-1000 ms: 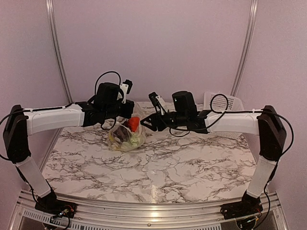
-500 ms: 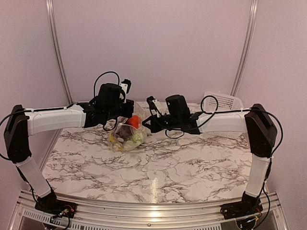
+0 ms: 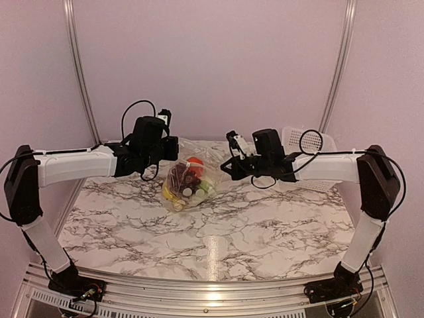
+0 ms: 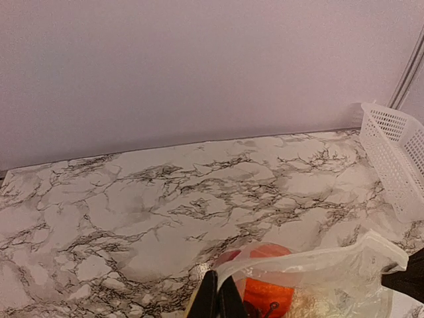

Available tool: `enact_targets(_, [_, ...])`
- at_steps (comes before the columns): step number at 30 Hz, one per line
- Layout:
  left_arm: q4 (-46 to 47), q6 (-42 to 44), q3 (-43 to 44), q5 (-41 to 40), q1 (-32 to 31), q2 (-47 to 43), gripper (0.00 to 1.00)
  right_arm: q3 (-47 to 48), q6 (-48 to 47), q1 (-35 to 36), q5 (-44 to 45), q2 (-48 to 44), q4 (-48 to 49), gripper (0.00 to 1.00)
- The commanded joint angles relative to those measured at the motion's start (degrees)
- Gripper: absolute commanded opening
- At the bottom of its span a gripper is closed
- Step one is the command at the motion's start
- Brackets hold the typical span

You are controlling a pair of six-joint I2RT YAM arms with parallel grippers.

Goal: Open the zip-top bag and remove the fake food

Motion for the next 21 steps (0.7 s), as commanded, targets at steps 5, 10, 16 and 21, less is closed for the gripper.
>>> enact_targets(5, [4.1, 1.59, -1.36, 13.05, -1.24, 0.17, 0.0, -4.97, -5.76, 0.04, -5.58, -5.97, -1.86, 0.15])
enact_targets(10, [5.45, 2.89, -1.25, 16.98, -2.47, 0.9, 0.0, -3.92, -9.41, 1.48, -5.97, -10.04, -1.42, 0.33])
enact_targets(16, [6.33, 3.43, -0.8, 19.18, -3.15, 1.35, 0.0, 0.0, -12.59, 3.99, -3.75, -9.04, -1.6, 0.32])
enact_targets(21, [6.7, 3.44, -0.91, 19.09, -3.15, 1.2, 0.0, 3.08, -12.37, 5.42, -3.33, -4.97, -0.5, 0.28])
